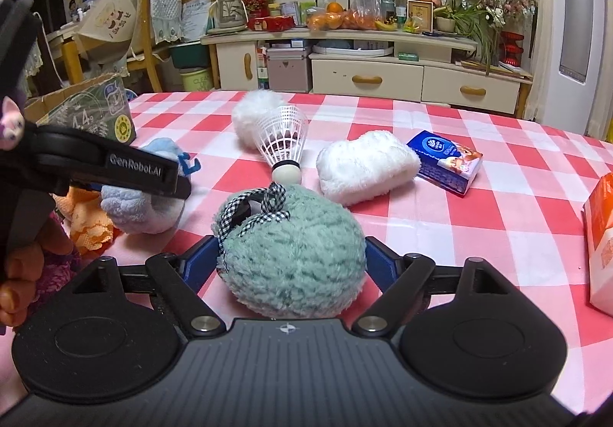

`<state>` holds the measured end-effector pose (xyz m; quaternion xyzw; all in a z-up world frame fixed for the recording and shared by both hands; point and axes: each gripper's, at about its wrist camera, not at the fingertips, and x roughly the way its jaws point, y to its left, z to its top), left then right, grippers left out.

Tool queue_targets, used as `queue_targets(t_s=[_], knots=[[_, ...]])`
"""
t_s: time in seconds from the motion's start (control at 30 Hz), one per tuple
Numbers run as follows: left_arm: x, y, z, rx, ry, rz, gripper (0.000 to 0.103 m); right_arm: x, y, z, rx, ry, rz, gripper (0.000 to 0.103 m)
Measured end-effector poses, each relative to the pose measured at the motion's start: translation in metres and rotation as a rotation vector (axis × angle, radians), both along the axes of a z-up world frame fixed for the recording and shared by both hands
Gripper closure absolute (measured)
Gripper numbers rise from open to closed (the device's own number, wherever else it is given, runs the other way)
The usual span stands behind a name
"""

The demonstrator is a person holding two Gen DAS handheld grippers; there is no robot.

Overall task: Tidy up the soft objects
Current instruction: 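Carry the blue mitten and grey-green knit ball over the cardboard box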

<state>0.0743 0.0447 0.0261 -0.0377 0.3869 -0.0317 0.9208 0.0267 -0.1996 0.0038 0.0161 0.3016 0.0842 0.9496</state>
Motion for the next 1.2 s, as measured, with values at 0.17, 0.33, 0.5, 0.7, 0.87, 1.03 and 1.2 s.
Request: queue_targets(t_s=[0.17, 0.33, 0.5, 0.7, 0.87, 1.03, 1.2], knots=[[0.002, 0.002, -0.004, 0.013, 0.011, 0.018, 0.063, 0.002, 0.000, -0.002, 0.009, 0.004, 0.004, 0.002], [-0.004, -0.002, 0.000, 0.023, 0.001, -0.009, 0.065, 0.000, 0.003, -0.001, -0.010, -0.011, 0.015, 0.007], [-0.013, 0.002, 0.010, 0.008, -0.022, -0.022, 0.065, -0.001, 0.002, -0.001, -0.006, -0.018, 0.009, 0.009], [-0.028, 0.008, 0.029, -0.026, -0.062, -0.044, 0.065, -0.002, 0.003, -0.001, 0.005, -0.024, -0.010, 0.010], [-0.040, 0.013, 0.045, -0.058, -0.098, -0.080, 0.065, -0.005, 0.006, 0.003, 0.013, -0.030, -0.014, 0.011], [-0.054, 0.021, 0.063, -0.095, -0.140, -0.102, 0.065, -0.008, 0.008, 0.012, 0.045, -0.046, -0.016, 0.011], [-0.063, 0.035, 0.077, -0.124, -0.172, -0.110, 0.065, -0.014, 0.018, 0.022, 0.053, -0.072, -0.003, 0.011]])
